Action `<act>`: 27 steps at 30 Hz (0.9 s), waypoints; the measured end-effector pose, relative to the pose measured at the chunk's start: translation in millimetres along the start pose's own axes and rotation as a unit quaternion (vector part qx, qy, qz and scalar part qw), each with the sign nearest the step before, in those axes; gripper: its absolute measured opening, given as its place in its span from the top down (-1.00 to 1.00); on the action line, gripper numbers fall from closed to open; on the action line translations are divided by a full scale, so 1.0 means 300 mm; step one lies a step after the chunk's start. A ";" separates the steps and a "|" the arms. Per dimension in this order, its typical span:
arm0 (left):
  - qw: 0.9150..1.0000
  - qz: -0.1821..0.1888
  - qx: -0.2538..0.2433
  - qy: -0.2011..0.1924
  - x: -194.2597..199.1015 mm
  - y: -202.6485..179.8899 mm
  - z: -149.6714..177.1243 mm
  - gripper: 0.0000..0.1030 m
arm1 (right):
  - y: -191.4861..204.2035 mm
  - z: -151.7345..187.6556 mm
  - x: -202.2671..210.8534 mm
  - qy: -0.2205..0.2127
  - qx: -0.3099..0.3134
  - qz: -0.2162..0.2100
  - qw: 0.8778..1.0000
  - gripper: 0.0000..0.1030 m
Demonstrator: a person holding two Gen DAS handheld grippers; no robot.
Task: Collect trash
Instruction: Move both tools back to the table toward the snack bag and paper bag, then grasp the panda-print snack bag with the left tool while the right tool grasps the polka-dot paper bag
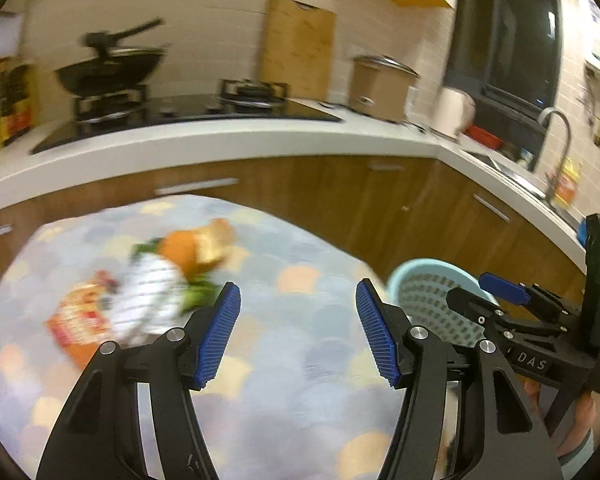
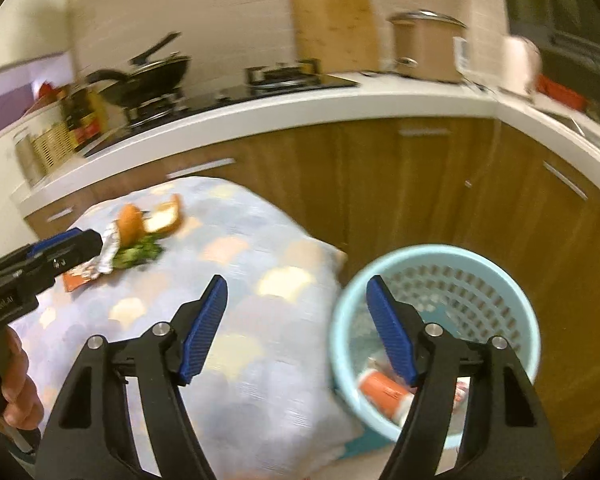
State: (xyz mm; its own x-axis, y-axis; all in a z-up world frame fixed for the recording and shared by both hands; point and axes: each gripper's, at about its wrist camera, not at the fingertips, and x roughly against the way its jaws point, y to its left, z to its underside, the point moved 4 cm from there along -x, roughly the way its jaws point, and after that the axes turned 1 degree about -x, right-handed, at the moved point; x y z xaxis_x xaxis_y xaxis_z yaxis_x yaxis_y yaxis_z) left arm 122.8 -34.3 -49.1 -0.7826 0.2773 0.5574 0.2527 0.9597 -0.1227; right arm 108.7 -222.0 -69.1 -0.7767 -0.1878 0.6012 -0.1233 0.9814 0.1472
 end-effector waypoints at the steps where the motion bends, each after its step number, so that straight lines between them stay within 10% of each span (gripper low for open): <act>1: 1.000 -0.011 0.002 -0.006 0.020 0.030 -0.001 -0.12 | 0.037 -0.001 -0.007 -0.003 0.006 -0.008 1.000 -0.20; 6: 0.997 -0.073 0.018 -0.031 0.122 0.206 0.012 -0.12 | 0.206 0.020 -0.088 0.010 0.020 -0.054 0.998 0.30; 12: 0.991 -0.108 0.084 -0.012 0.130 0.435 0.054 -0.12 | 0.373 0.060 -0.178 0.038 0.035 -0.080 0.996 0.30; 27: 0.979 -0.045 0.173 0.095 -0.124 0.647 0.143 -0.12 | 0.531 0.021 -0.246 0.046 0.056 -0.127 0.989 0.22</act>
State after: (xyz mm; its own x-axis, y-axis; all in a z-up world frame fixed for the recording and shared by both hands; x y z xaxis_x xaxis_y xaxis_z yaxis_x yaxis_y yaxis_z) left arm 176.6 143.6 -129.0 -0.6652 0.2084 0.7169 -0.0465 0.9468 -0.3184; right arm 142.6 -51.6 -95.0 -0.6524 -0.4268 0.6263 -0.3788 0.8994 0.2183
